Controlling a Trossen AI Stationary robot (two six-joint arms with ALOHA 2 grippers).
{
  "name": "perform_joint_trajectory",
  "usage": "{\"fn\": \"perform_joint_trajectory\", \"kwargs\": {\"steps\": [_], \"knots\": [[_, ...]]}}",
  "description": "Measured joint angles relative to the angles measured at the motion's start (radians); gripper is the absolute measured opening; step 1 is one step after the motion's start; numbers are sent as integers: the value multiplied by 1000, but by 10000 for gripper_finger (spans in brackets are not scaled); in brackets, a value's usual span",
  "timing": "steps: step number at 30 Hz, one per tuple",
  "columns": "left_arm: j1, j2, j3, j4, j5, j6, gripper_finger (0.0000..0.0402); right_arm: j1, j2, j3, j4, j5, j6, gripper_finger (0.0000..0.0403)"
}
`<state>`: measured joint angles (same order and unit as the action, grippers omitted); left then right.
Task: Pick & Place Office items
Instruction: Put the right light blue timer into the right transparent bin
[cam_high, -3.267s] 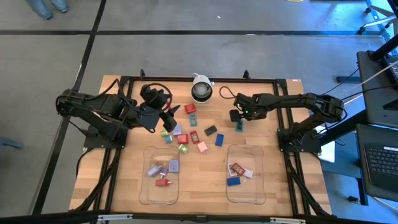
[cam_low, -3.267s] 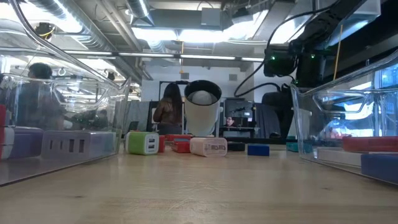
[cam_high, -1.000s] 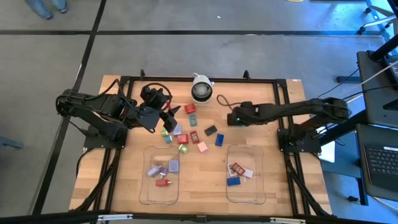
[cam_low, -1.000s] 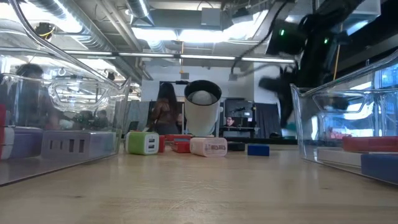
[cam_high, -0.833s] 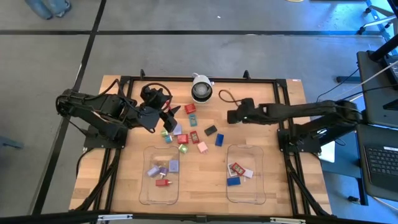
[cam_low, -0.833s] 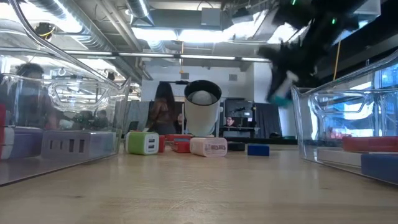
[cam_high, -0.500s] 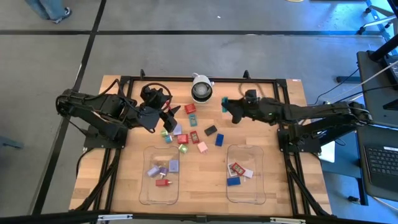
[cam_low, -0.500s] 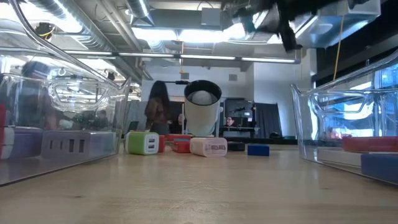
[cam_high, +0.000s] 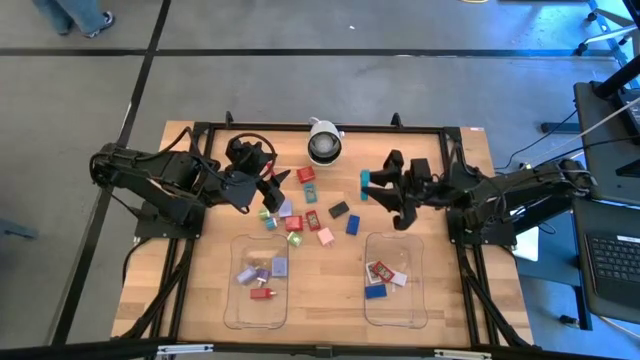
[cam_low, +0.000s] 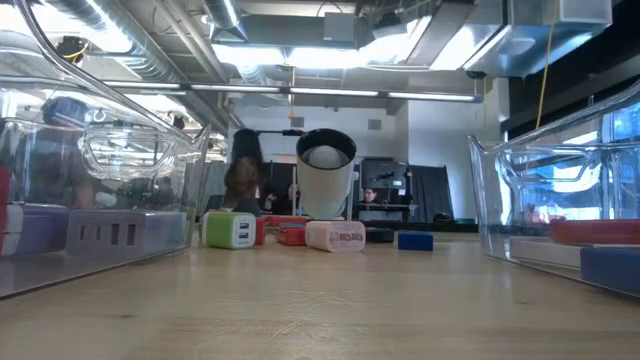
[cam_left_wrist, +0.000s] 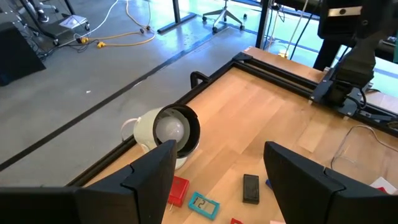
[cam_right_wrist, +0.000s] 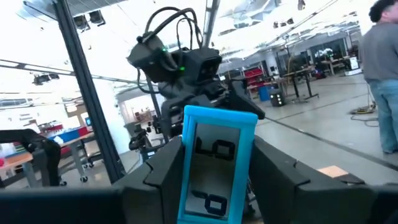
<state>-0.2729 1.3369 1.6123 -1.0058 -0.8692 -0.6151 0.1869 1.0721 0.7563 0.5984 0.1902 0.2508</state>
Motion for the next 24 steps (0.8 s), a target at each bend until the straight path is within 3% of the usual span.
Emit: {"fn": "perform_joint_trajectory", "kwargs": {"steps": [7, 20, 24], "knots": [[0, 0, 0, 0, 17, 0, 239, 49, 0, 0, 4, -23, 3, 153], [0, 0, 0, 0, 111, -20, 239, 116, -6, 2, -2, -437, 268, 153], [0, 0, 0, 0, 138, -75, 239, 156, -6, 2, -81, -486, 379, 153]]}}
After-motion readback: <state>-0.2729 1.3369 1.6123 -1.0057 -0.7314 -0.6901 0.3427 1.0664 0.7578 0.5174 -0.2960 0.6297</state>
